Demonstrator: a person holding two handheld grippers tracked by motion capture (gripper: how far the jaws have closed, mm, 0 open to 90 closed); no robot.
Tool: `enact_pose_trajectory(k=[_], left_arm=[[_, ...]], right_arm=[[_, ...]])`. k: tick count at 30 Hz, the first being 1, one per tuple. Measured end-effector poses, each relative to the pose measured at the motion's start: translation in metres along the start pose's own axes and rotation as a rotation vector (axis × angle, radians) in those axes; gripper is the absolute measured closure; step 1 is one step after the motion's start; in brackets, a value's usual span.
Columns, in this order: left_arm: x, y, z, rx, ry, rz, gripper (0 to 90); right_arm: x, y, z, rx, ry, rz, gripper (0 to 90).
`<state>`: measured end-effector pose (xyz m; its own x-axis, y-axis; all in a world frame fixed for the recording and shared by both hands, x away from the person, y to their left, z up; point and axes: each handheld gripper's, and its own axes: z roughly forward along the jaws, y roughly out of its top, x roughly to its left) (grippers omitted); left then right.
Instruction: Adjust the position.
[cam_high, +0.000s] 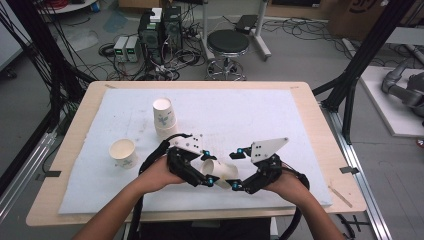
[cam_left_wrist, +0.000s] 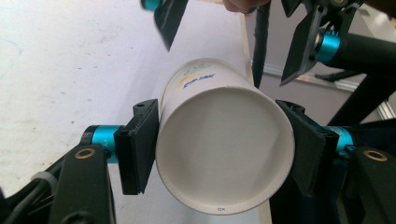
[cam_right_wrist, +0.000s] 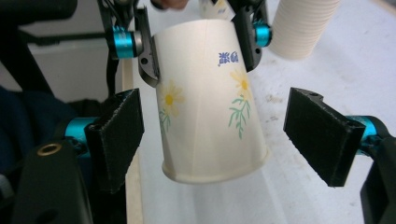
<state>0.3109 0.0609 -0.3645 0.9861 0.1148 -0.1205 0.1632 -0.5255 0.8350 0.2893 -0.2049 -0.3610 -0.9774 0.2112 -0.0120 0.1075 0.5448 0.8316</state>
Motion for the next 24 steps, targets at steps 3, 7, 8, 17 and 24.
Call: enact_pose_trajectory(k=[3, 7, 8, 17, 24], left_arm=[[0.002, -0.004, -0.002, -0.032, 0.014, -0.015, 33.5], [0.002, -0.012, -0.004, -0.100, 0.026, -0.046, 33.4], [0.002, -0.014, -0.004, -0.113, 0.026, -0.047, 33.4], [0.001, -0.026, -0.008, -0.250, 0.038, -0.053, 33.4], [0.000, -0.028, -0.011, -0.321, 0.030, -0.053, 33.4]], right_arm=[[-0.001, -0.004, -0.004, -0.033, -0.019, 0.018, 20.8], [-0.001, -0.010, -0.008, -0.075, -0.065, 0.029, 20.0], [-0.001, -0.012, -0.009, -0.084, -0.069, 0.039, 20.0], [0.002, -0.031, -0.012, -0.193, -0.084, 0.082, 20.0], [0.004, -0.045, -0.010, -0.247, -0.083, 0.115, 20.0]])
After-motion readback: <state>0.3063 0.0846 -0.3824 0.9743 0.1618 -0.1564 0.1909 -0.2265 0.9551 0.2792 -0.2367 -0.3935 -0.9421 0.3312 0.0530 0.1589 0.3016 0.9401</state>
